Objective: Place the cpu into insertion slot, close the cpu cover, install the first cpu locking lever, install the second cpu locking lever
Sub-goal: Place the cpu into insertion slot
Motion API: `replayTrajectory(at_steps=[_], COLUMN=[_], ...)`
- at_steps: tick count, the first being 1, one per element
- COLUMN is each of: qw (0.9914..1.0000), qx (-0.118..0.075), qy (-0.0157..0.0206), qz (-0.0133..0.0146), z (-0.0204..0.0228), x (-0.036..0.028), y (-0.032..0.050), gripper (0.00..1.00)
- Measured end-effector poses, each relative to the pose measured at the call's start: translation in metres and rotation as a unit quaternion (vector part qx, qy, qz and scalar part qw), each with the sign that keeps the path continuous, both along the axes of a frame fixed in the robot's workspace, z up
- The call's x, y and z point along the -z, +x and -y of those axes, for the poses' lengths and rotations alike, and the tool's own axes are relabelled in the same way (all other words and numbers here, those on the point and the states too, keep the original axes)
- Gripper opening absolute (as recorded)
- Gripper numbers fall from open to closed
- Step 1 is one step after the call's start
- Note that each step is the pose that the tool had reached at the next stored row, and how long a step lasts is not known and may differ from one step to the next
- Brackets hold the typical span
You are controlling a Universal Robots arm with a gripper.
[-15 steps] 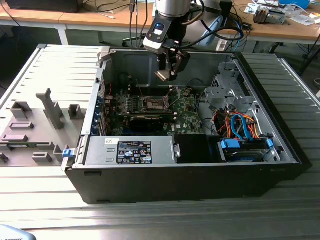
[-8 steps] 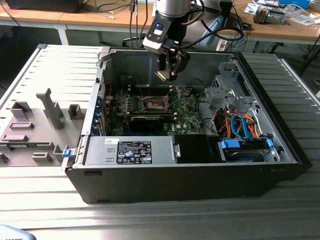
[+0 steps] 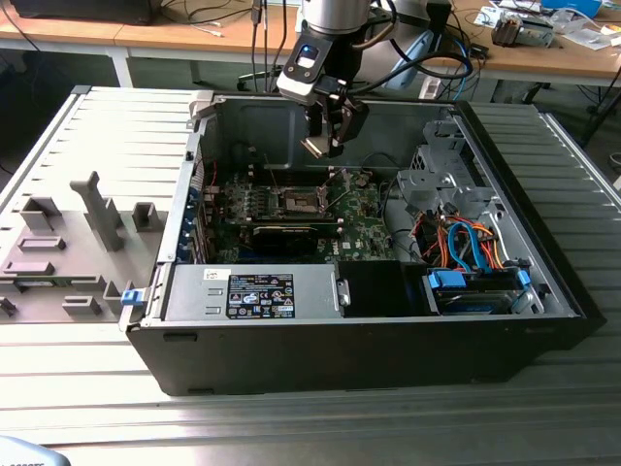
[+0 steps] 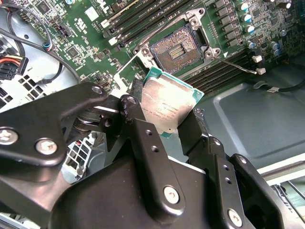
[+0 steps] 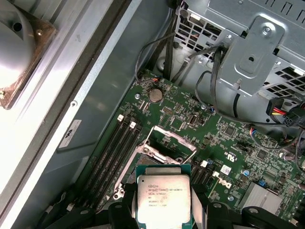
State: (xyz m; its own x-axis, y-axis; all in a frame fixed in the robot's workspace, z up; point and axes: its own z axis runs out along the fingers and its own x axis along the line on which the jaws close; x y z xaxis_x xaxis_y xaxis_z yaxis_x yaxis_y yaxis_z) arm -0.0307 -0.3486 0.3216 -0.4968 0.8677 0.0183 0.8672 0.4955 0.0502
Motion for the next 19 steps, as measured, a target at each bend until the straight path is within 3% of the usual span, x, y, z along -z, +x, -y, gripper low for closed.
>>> replayTrajectory(at_steps=[18,19], qw=[0.99998,0.9998], qx=[0.007,0.02], qy=[0.0,0.0], qz=[0.0,0.0], z=[0.0,0.0], x=[0.0008,0.0023], y=[0.0,0.0], gripper=[0.55,0.55])
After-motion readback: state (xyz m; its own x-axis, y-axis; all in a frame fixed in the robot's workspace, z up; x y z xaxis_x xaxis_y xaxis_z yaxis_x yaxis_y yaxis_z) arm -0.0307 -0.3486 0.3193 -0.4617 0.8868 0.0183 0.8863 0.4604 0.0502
